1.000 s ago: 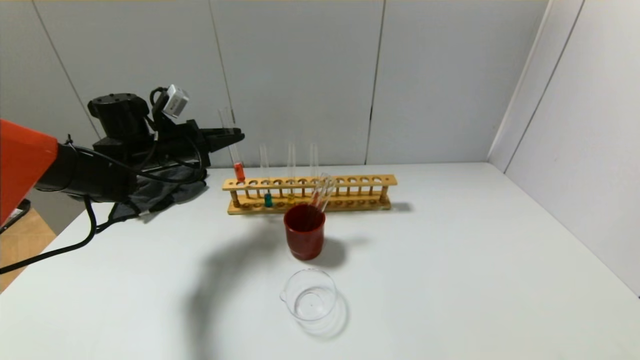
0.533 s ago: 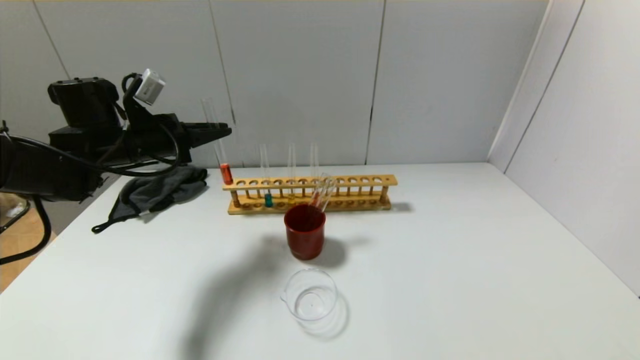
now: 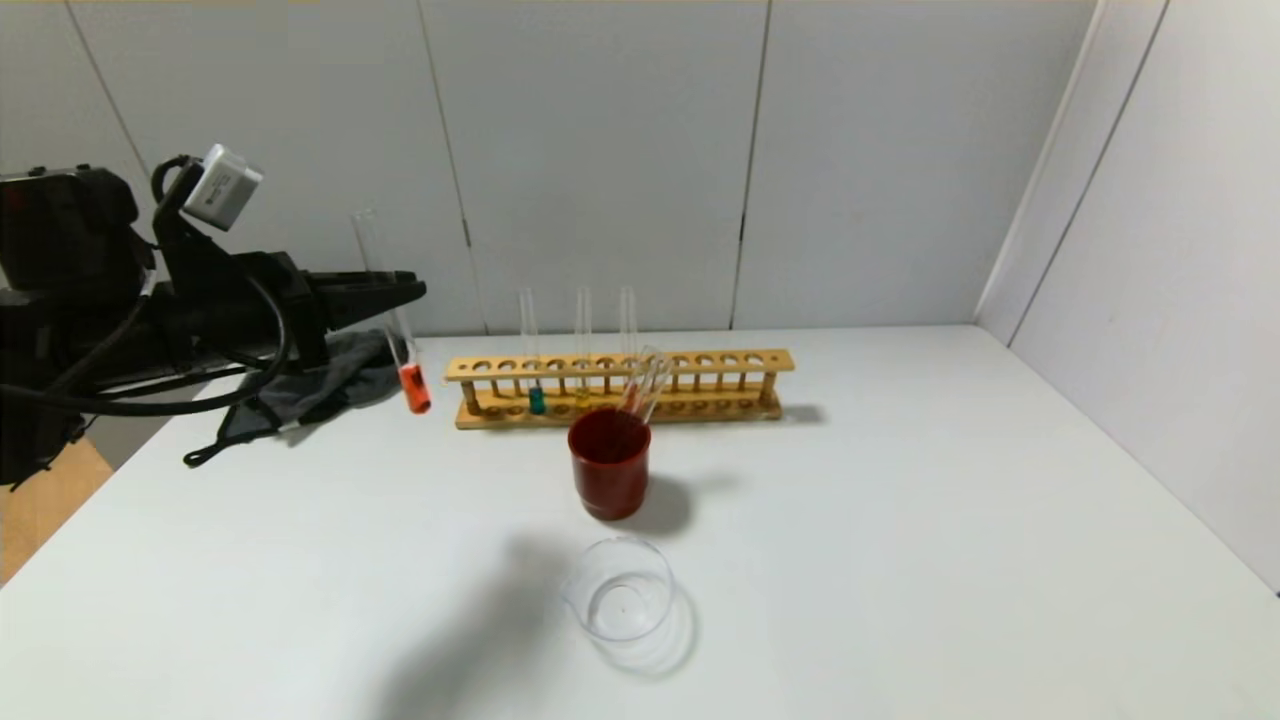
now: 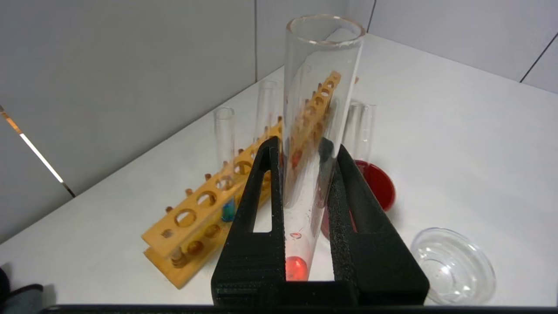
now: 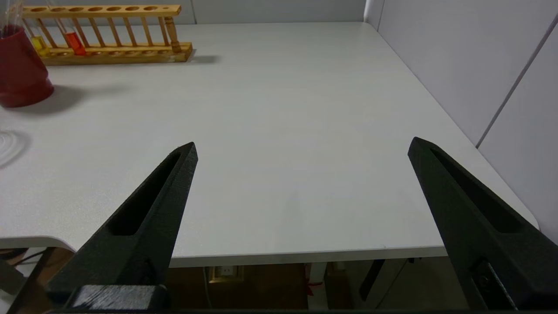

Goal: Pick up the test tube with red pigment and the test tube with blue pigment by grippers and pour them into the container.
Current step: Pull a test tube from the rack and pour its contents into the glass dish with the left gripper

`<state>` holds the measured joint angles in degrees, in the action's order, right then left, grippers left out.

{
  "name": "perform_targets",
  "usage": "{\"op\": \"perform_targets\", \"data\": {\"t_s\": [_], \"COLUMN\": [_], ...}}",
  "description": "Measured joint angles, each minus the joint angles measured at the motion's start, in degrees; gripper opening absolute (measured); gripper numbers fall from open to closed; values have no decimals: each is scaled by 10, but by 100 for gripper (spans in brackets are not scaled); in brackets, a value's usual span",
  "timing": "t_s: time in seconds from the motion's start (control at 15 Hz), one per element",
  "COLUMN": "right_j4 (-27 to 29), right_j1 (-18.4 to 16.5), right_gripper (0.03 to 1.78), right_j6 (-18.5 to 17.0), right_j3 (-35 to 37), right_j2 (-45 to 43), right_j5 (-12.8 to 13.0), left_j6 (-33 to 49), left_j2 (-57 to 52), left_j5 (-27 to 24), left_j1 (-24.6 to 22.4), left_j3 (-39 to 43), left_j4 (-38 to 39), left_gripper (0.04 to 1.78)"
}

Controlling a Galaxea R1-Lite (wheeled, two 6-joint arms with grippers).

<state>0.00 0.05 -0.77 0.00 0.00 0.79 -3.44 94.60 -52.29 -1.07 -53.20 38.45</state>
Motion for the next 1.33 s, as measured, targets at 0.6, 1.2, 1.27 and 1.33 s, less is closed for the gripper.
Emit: {"op": "perform_targets", "data": {"t_s": [0.6,1.2,1.27,1.33], "right_j4": [0,0,0,0], "right_j1": [0,0,0,0], "right_gripper": [170,170,170,170], "right_j6": [0,0,0,0], "right_j3": [0,0,0,0], "right_j2": [0,0,0,0], "right_j5": [0,0,0,0], "left_j6": [-36,-45,-55,-70], "left_j2": [-157,-207,-200,-191], "left_j5": [37,64,75,92], "left_j1": [11,66,69,70], "left_j3": [191,282,286,288], "left_j4": [8,6,6,6], "left_gripper": [33,33,33,33]}}
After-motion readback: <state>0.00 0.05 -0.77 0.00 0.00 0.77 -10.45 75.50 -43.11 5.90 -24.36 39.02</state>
